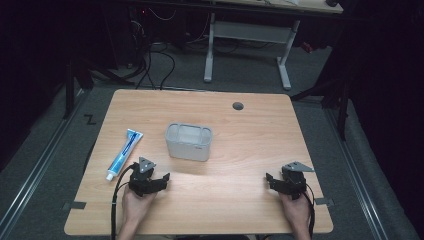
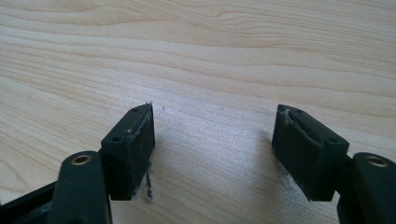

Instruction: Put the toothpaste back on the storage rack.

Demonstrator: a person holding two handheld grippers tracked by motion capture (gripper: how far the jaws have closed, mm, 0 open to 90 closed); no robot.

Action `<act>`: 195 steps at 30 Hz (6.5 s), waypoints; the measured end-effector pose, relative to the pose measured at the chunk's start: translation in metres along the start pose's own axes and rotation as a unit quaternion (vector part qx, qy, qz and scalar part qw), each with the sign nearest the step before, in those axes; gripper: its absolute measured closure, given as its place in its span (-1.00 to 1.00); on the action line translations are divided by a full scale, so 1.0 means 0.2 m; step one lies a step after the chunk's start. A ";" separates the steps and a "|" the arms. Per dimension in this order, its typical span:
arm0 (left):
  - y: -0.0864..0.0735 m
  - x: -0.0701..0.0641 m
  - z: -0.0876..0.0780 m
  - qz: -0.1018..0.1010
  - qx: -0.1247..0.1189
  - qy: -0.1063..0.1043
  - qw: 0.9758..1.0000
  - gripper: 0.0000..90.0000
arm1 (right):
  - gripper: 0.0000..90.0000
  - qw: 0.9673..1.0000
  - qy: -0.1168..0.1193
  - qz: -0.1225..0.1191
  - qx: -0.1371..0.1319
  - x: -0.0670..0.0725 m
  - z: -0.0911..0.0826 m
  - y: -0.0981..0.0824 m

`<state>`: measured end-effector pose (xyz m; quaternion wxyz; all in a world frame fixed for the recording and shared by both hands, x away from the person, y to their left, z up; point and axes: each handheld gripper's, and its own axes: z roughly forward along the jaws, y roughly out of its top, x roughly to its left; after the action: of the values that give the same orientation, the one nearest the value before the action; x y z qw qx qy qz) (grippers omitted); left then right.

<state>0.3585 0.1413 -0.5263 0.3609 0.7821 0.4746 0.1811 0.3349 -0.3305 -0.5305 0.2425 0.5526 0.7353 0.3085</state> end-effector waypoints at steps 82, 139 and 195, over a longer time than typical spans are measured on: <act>0.17 0.28 -0.33 0.022 0.013 0.032 0.999 -0.08 | -0.33 1.000 0.002 -0.002 -0.001 0.00 0.00 0.00; 0.52 0.58 -0.01 0.008 0.147 0.128 0.981 -0.04 | -0.33 1.000 0.006 -0.006 0.000 0.00 0.00 0.00; 0.45 0.71 0.24 -0.068 0.208 0.107 0.970 0.29 | -0.33 1.000 0.006 -0.006 0.000 0.00 0.00 0.00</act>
<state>0.5119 0.2207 -0.5011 0.1488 0.7822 0.5895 0.1359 0.3341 -0.3303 -0.5305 0.2400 0.5459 0.7403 0.3103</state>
